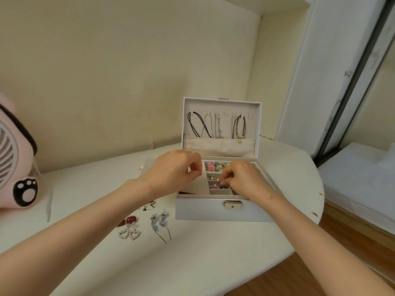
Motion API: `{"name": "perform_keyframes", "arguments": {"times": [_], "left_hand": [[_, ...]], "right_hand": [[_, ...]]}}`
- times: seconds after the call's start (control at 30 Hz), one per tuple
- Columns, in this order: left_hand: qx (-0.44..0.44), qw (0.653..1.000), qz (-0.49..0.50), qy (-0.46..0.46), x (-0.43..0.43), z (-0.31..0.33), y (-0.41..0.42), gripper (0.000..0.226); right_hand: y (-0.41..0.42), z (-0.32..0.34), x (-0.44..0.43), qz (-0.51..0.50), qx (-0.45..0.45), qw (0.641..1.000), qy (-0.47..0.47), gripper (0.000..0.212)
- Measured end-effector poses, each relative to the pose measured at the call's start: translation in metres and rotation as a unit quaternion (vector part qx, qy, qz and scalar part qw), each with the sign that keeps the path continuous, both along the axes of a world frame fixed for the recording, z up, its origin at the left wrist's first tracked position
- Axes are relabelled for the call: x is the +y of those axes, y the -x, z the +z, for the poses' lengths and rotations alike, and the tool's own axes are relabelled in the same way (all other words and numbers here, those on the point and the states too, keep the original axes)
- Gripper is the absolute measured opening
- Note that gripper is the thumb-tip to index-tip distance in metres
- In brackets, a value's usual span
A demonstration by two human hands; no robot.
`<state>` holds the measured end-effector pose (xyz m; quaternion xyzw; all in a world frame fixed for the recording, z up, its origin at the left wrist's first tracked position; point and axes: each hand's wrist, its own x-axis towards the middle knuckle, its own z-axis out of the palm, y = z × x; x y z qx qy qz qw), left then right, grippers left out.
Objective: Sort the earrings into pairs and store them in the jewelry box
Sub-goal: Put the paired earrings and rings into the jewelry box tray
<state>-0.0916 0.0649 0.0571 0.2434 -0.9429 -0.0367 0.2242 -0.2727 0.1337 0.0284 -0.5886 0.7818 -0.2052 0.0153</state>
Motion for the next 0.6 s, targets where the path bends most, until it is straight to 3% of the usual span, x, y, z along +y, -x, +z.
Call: {"name": "perform_keyframes", "arguments": {"times": [0.17, 0.3, 0.4, 0.47, 0.6], "left_hand": [[0.014, 0.999, -0.026, -0.025, 0.004, 0.001, -0.013, 0.007], [0.027, 0.998, -0.058, -0.021, 0.017, -0.011, -0.036, 0.003], [-0.010, 0.998, -0.061, -0.015, 0.027, -0.031, -0.062, 0.007], [-0.037, 0.998, -0.054, -0.001, 0.028, -0.044, -0.080, 0.011], [-0.040, 0.999, 0.006, 0.009, 0.019, -0.059, -0.111, 0.013]], "right_hand": [[0.002, -0.004, 0.008, -0.009, -0.051, 0.994, 0.101, 0.006], [-0.010, -0.014, 0.020, 0.042, -0.037, 0.981, 0.187, 0.007], [-0.030, -0.022, 0.032, 0.098, -0.028, 0.961, 0.258, 0.006], [-0.048, -0.027, 0.037, 0.148, -0.029, 0.954, 0.257, 0.015], [-0.083, -0.042, 0.035, 0.228, -0.048, 0.959, 0.163, 0.030]]}}
